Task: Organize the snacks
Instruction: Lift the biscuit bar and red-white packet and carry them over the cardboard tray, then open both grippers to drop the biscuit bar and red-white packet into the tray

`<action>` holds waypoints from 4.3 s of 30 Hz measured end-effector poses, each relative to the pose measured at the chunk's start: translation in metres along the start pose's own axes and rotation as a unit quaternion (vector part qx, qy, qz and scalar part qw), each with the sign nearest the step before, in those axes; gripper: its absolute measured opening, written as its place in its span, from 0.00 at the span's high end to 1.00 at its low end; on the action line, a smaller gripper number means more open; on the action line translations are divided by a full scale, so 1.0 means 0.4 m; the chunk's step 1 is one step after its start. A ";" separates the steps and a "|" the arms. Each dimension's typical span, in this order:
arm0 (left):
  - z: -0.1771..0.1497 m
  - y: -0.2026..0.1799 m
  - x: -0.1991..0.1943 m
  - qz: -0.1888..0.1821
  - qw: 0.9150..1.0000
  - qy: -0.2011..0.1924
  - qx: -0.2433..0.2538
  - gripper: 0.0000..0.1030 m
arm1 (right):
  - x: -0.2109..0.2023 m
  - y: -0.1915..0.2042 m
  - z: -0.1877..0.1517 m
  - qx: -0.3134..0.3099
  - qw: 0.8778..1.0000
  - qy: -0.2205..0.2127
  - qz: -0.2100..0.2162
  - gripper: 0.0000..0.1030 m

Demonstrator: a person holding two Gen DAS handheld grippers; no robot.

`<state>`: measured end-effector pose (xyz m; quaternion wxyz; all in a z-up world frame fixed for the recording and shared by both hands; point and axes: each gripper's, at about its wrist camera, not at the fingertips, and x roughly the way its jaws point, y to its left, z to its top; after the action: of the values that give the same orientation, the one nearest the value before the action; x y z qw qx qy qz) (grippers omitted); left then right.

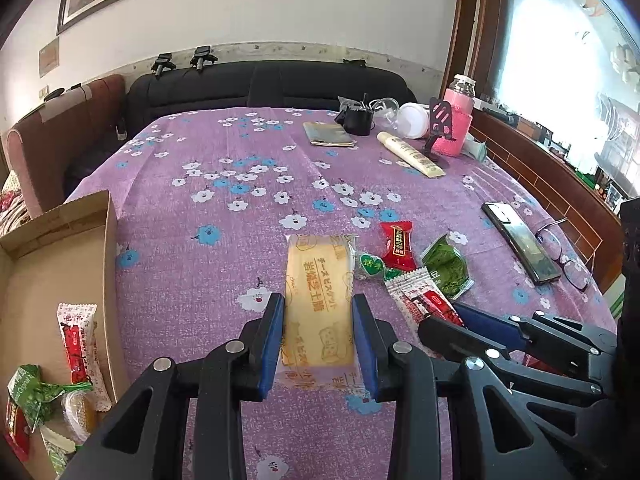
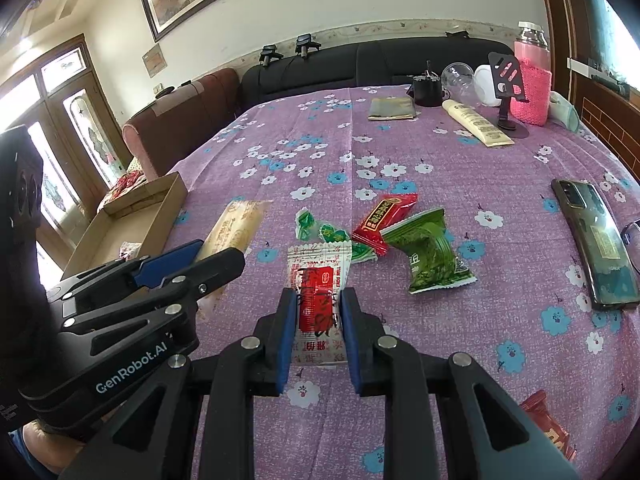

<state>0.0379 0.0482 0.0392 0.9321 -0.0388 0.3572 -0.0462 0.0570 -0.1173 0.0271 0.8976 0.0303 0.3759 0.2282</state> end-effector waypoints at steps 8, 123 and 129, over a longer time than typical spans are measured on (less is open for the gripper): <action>-0.001 0.002 -0.015 -0.005 1.000 -0.012 -0.003 0.66 | -0.003 -0.002 0.000 0.002 1.000 -0.007 -0.001 0.79; -0.180 0.470 -0.235 0.089 0.980 -0.037 -0.174 0.66 | 0.127 0.510 -0.060 -0.128 0.976 0.057 0.169 0.78; -0.179 0.469 -0.234 0.089 0.980 -0.037 -0.174 0.65 | 0.126 0.509 -0.060 -0.129 0.976 0.056 0.169 0.77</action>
<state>-0.0684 0.2424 0.0282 0.9238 -0.1704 0.3275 0.1015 -0.0073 0.0838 0.0229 0.8200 -0.0352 0.3826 0.4241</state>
